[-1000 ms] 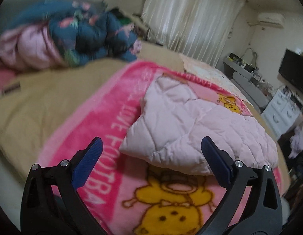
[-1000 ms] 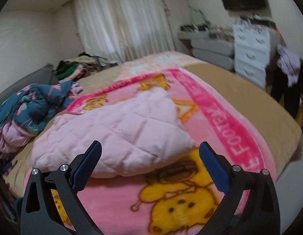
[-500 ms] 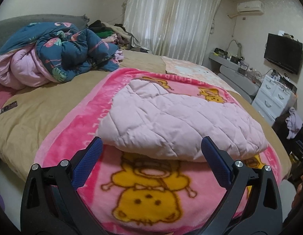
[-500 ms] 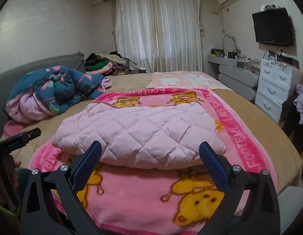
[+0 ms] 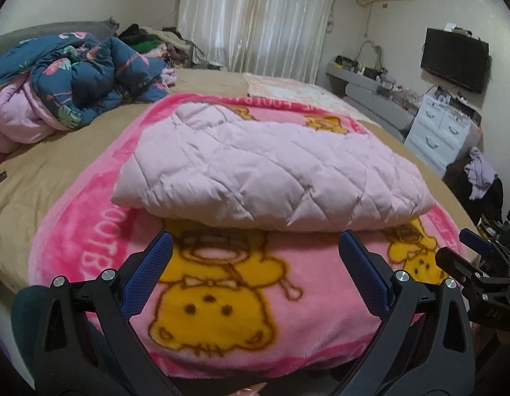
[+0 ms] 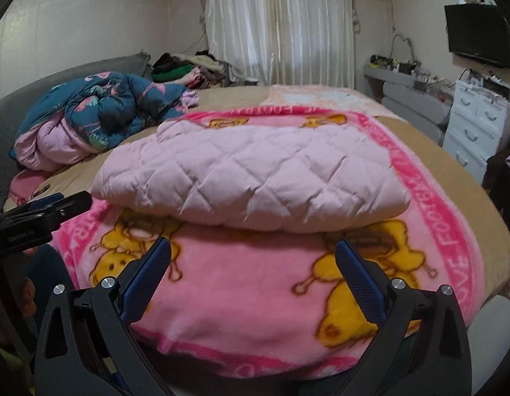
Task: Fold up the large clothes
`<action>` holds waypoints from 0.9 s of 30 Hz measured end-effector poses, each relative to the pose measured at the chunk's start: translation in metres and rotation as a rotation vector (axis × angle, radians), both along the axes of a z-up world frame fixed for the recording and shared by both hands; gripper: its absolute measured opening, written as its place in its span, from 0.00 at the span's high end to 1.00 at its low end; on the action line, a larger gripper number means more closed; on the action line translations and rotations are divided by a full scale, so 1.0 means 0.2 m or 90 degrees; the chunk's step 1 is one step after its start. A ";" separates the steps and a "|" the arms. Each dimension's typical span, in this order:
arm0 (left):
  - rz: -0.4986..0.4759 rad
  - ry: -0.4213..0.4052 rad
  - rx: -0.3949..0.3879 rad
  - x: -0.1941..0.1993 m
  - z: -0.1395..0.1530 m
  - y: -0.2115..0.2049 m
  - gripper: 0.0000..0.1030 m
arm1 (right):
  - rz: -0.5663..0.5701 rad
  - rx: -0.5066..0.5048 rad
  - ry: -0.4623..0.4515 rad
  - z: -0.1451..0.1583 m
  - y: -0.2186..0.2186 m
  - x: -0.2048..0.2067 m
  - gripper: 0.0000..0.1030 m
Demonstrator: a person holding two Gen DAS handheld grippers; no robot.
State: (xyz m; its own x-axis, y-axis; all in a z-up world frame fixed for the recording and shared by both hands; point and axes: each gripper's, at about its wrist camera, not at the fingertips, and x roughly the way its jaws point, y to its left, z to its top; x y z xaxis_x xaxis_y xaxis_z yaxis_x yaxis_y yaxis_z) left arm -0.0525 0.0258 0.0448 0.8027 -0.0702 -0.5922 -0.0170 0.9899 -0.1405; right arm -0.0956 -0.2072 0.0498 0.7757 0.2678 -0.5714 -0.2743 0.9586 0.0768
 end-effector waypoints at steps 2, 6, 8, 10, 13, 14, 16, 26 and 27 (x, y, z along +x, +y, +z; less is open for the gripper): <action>0.010 0.006 0.011 0.01 -0.01 -0.01 0.09 | 0.004 0.003 0.001 -0.01 0.00 0.00 0.04; 0.016 0.003 0.015 0.01 0.00 -0.01 0.09 | 0.007 0.004 0.001 0.00 0.01 0.01 0.04; 0.013 0.001 0.017 0.01 0.00 -0.01 0.09 | 0.007 0.006 0.000 0.00 0.01 0.01 0.04; 0.015 0.000 0.021 0.00 0.00 -0.01 0.09 | 0.007 0.008 0.000 0.00 0.00 0.01 0.04; 0.017 -0.003 0.027 0.00 0.01 -0.01 0.09 | 0.007 0.007 -0.001 0.00 0.00 0.01 0.04; 0.017 -0.003 0.028 0.00 0.01 -0.02 0.09 | 0.007 0.008 -0.001 0.00 0.00 0.01 0.04; 0.019 -0.003 0.031 0.00 0.01 -0.02 0.09 | 0.006 0.008 -0.002 0.00 0.00 0.01 0.04; 0.022 -0.009 0.034 -0.01 0.03 -0.01 0.09 | 0.010 0.007 0.000 0.01 0.01 0.00 0.04; 0.022 -0.009 0.034 -0.01 0.02 -0.01 0.09 | 0.009 0.007 0.000 0.01 0.02 0.00 0.04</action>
